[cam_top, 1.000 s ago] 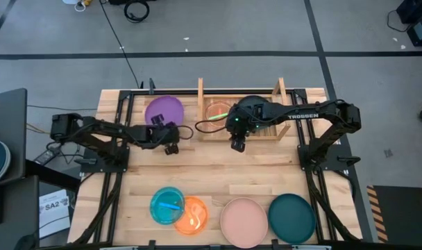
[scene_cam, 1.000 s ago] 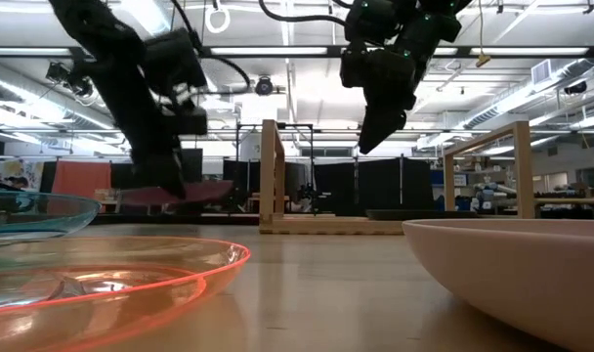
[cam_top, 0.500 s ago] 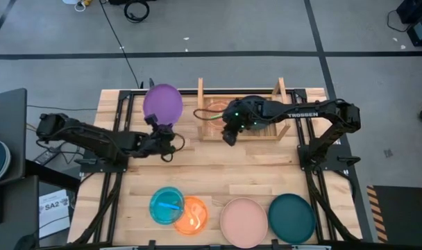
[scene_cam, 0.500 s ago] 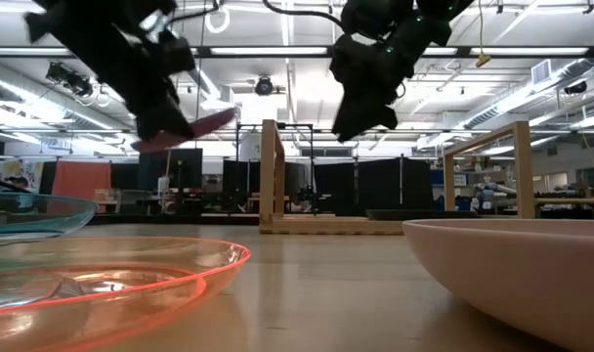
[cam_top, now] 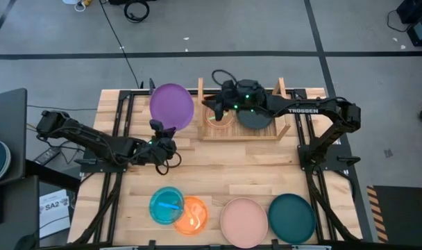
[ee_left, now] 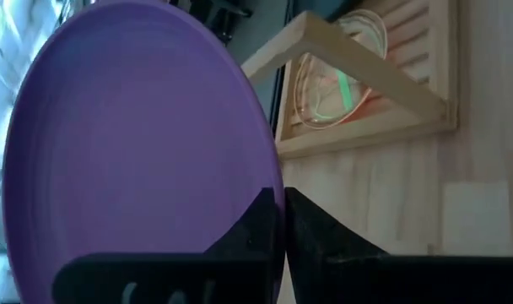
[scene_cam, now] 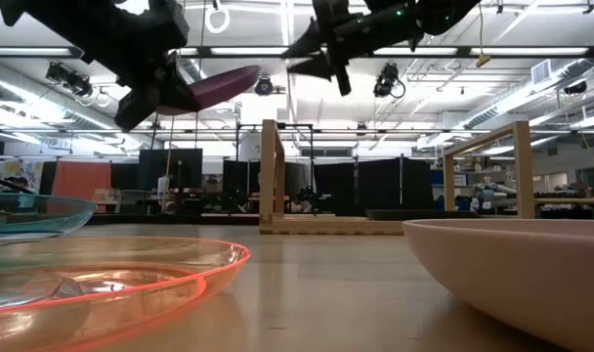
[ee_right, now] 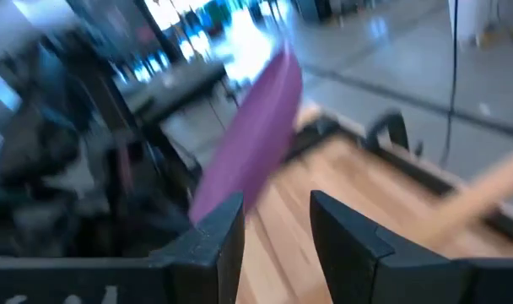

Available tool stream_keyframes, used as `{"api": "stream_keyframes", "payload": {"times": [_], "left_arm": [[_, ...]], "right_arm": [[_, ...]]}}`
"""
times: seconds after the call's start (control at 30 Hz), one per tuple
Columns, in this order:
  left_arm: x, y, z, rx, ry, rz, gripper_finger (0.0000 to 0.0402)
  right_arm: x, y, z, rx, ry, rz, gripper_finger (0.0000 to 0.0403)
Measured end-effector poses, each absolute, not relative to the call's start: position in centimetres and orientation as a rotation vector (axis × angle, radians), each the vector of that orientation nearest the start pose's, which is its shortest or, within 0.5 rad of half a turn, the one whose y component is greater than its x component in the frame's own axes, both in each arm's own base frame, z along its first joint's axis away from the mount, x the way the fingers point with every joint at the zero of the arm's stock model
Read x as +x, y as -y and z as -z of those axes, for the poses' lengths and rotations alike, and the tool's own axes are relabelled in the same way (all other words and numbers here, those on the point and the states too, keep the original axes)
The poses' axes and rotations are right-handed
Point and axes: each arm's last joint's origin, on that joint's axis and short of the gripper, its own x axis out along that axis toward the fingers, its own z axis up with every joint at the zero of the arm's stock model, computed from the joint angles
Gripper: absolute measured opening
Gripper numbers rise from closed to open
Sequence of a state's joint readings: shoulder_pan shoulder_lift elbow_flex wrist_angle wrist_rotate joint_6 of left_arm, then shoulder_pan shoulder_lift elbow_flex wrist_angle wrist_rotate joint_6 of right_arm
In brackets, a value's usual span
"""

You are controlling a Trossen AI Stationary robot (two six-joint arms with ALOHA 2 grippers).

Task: Place and stack plates onto a shelf
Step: Stack the large purple plate on top of the large black plate on the shelf

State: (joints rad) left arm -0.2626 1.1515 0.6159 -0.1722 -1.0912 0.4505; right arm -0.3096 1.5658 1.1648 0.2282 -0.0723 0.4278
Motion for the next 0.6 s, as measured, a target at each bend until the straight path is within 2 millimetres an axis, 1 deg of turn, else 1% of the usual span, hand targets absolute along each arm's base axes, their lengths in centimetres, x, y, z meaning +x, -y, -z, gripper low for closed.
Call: {"api": "stream_keyframes", "payload": {"times": [0.07, 0.17, 0.47, 0.6], "left_arm": [[21.51, 3.12, -21.91, 0.927, -0.769, -0.648, 0.0016], [21.51, 3.05, -21.94, 1.03, -0.812, -0.626, 0.0016], [21.51, 2.93, -22.32, 1.258, -0.909, -0.643, 0.0016], [21.52, 2.92, -22.35, 1.32, -0.939, -0.625, 0.0016]], "right_arm": [[34.68, 10.9, -31.54, 0.449, -0.067, 0.26, 0.0141], [34.73, 10.86, -31.82, 0.443, -0.039, 0.252, 0.0141], [34.73, 10.82, -31.71, 0.445, -0.051, 0.254, 0.0141], [34.73, 10.8, -31.66, 0.477, -0.052, 0.256, 0.0141]]}}
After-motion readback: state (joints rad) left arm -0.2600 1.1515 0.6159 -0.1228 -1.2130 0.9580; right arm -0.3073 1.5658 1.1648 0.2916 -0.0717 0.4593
